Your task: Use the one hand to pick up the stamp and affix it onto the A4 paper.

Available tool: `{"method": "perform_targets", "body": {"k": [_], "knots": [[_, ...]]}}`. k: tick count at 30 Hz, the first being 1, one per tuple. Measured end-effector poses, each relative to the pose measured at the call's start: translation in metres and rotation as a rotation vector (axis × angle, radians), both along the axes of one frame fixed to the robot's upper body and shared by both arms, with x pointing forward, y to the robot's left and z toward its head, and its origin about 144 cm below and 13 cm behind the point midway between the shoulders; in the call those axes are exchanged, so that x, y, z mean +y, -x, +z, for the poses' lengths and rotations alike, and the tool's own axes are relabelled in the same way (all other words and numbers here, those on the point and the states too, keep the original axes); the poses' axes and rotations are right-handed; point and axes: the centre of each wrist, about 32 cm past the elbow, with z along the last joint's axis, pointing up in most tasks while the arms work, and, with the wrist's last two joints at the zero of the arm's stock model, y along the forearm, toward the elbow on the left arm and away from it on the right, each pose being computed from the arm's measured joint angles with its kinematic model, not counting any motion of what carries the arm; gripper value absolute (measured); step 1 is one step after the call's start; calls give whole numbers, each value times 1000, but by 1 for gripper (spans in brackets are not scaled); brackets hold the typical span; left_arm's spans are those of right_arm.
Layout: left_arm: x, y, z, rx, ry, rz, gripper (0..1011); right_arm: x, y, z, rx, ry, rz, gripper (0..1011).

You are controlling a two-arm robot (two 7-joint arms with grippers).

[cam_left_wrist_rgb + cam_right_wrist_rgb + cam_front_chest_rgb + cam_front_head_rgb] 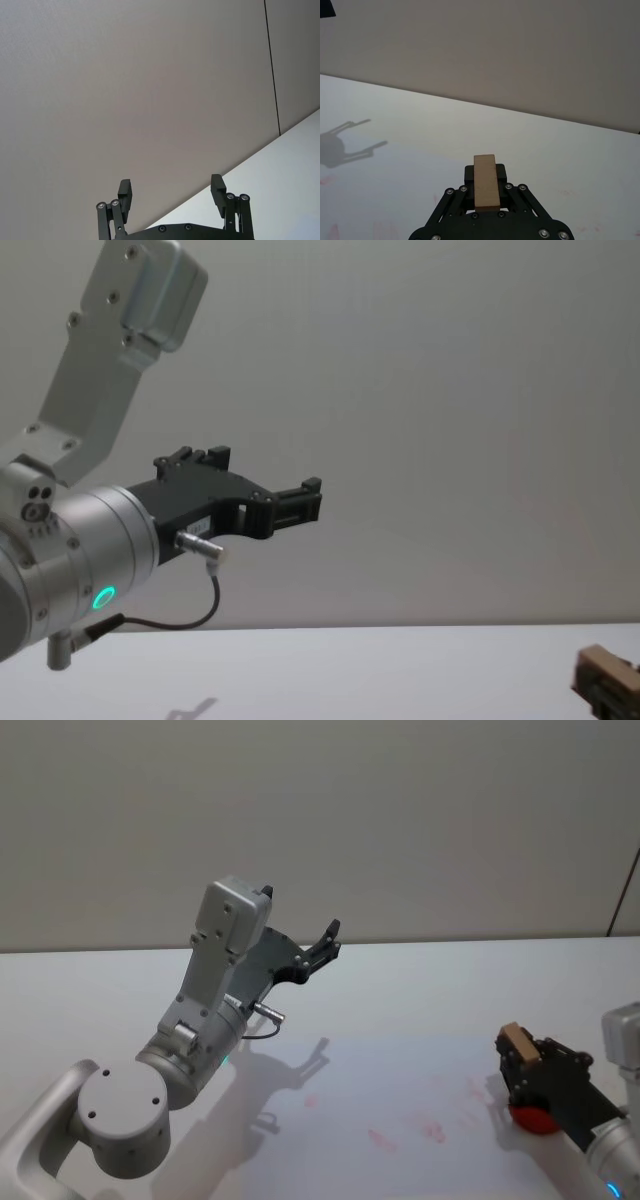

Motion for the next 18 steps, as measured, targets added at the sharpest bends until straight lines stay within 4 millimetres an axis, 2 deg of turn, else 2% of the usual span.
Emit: {"method": "perform_targets", "body": {"k": [7,18], "knots": [[0,0,0,0,0,0,1001,-14,9,-5,14,24,3,220],[0,0,0,0,0,0,1001,-26,18,-13,35,54,22,220]]}}
